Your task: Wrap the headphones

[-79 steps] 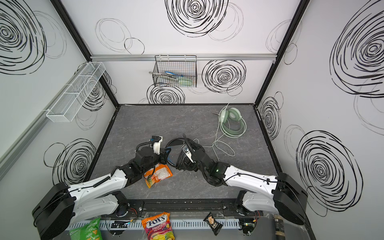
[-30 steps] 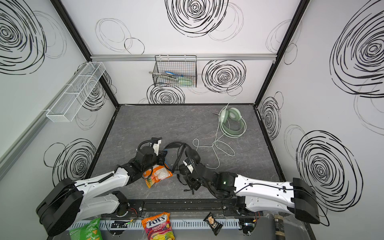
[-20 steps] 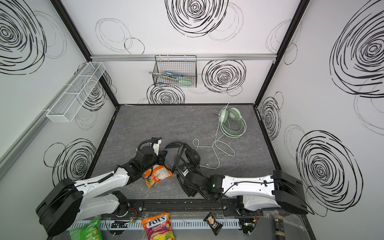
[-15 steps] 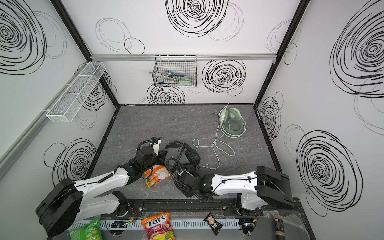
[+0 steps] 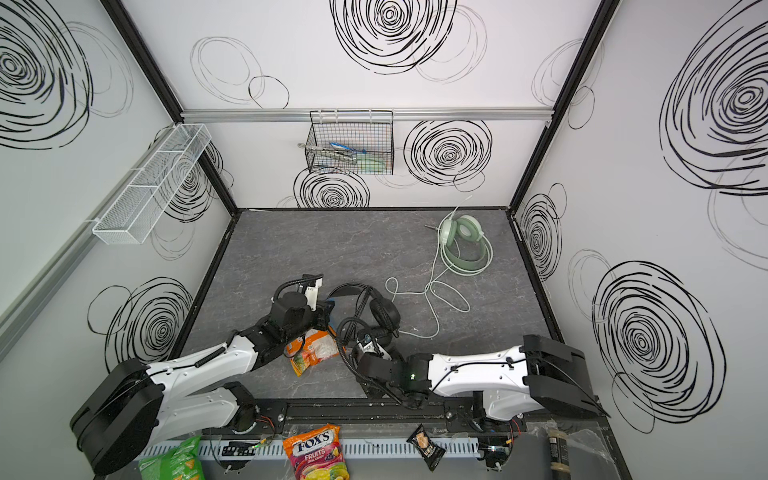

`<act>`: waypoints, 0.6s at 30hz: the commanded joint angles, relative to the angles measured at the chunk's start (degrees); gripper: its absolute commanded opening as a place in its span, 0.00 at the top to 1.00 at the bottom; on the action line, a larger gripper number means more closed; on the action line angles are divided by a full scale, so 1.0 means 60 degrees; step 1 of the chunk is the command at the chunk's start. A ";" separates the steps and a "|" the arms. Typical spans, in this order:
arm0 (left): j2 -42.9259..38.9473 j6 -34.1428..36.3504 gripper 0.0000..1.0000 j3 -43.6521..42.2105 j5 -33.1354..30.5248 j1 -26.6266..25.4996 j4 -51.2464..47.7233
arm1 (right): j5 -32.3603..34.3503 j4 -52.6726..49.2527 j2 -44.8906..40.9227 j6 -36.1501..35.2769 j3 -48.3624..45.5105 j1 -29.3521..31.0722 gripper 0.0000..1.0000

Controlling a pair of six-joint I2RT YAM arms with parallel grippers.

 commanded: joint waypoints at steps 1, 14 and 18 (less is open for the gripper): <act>-0.0272 -0.0018 1.00 0.0349 0.0142 0.0118 0.0433 | 0.0062 -0.0080 -0.0578 0.0850 -0.0720 -0.0180 0.19; -0.0349 -0.0024 1.00 0.0355 0.0230 0.0158 0.0432 | -0.1070 0.1440 0.0166 0.0026 -0.1121 -0.1003 0.28; -0.0348 -0.0043 1.00 0.0363 0.0249 0.0186 0.0417 | -0.1068 0.1519 0.0703 -0.0190 -0.0916 -0.1060 0.36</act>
